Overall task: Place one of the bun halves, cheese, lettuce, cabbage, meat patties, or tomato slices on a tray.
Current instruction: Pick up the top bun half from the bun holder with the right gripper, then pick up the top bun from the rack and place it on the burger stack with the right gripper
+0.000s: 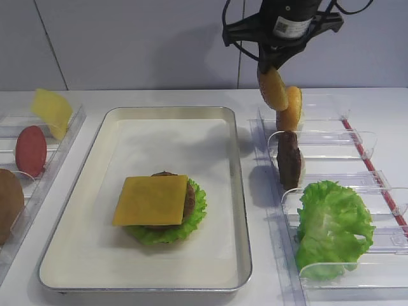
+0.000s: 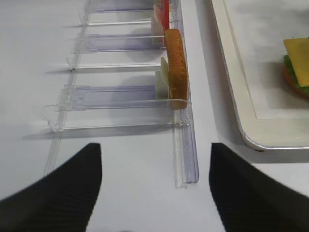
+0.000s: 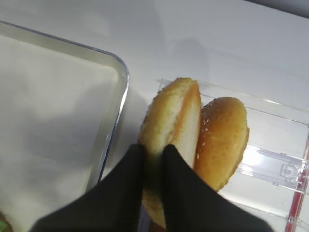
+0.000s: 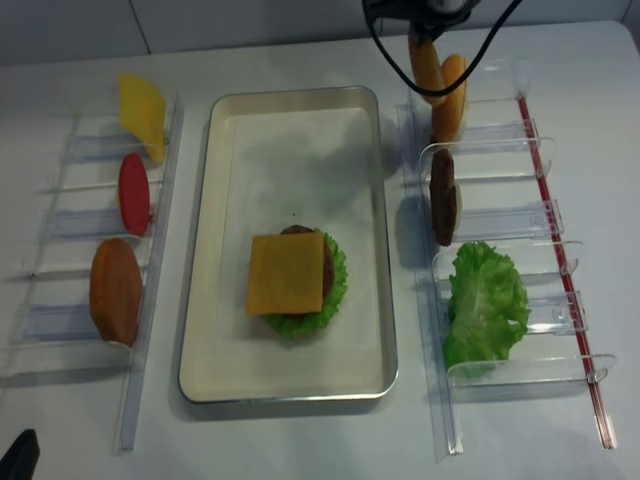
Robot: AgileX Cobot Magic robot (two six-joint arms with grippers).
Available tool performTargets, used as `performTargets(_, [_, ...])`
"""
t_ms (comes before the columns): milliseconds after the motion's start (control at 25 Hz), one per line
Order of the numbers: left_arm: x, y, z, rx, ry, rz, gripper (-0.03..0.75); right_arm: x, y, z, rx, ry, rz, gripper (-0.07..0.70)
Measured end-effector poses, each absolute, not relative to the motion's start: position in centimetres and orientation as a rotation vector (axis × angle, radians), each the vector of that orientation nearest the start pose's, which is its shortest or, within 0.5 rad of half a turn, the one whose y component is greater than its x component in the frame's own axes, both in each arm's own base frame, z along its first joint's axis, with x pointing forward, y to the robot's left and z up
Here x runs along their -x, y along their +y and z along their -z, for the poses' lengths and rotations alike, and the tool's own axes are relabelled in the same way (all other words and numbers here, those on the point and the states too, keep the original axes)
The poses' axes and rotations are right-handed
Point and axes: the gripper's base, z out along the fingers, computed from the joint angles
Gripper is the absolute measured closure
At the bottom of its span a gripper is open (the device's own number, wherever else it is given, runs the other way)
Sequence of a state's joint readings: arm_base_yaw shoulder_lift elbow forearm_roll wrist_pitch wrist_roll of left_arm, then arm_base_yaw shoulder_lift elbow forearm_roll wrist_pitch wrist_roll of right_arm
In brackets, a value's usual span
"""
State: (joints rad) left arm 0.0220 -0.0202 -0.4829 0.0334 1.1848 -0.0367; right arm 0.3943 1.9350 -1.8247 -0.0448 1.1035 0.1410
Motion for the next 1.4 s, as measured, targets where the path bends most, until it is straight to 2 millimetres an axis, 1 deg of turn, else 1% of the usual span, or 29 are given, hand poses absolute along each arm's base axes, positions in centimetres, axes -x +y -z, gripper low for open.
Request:
performTargets(80, [1.2, 0.3, -26.3, 0.068, 2.164, -0.032, 0.244, -39.1, 16.0, -31.3, 0.366, 2.678, -0.123, 0.536])
performTargets(160, [1.2, 0.3, -26.3, 0.068, 2.164, -0.032, 0.244, -38.6, 15.9, -32.3, 0.364, 2.664, -0.146, 0.536])
performTargets(320, [1.2, 0.3, -26.3, 0.068, 2.164, -0.032, 0.244, -37.0, 15.7, -35.0, 0.358, 2.624, -0.223, 0.537])
performTargets(480, [1.2, 0.3, -26.3, 0.068, 2.164, -0.032, 0.244, -35.1, 15.4, -37.3, 0.393, 2.596, -0.282, 0.54])
performTargets(560, [1.2, 0.3, -26.3, 0.068, 2.164, -0.032, 0.244, -33.9, 15.3, -38.0, 0.418, 2.585, -0.341, 0.54])
performTargets(680, [1.2, 0.3, -26.3, 0.068, 2.164, -0.032, 0.244, -32.1, 15.1, -38.4, 0.43, 2.555, -0.428, 0.54])
performTargets(800, [1.2, 0.3, -26.3, 0.068, 2.164, -0.032, 0.244, -30.3, 14.9, -38.1, 0.428, 2.521, -0.528, 0.54])
performTargets(880, [1.2, 0.3, -26.3, 0.068, 2.164, -0.032, 0.244, -29.5, 14.4, -37.5, 0.409, 2.513, -0.637, 0.54])
performTargets(1000, [1.2, 0.3, -26.3, 0.068, 2.164, -0.032, 0.244, -28.9, 13.2, -35.9, 0.379, 2.511, -0.819, 0.542])
performTargets(1120, [1.2, 0.3, -26.3, 0.068, 2.164, -0.032, 0.244, -28.6, 12.6, -34.3, 0.367, 2.453, -1.032, 0.542])
performTargets(1200, [1.2, 0.3, -26.3, 0.068, 2.164, -0.032, 0.244, -28.4, 12.6, -33.3, 0.337, 2.399, -1.179, 0.542])
performTargets(1280, [1.2, 0.3, -26.3, 0.068, 2.164, -0.032, 0.244, -28.0, 12.7, -32.2, 0.325, 2.355, -1.286, 0.542])
performTargets(1400, [1.2, 0.3, -26.3, 0.068, 2.164, -0.032, 0.244, -27.4, 13.1, -31.0, 0.312, 2.285, -1.416, 0.543])
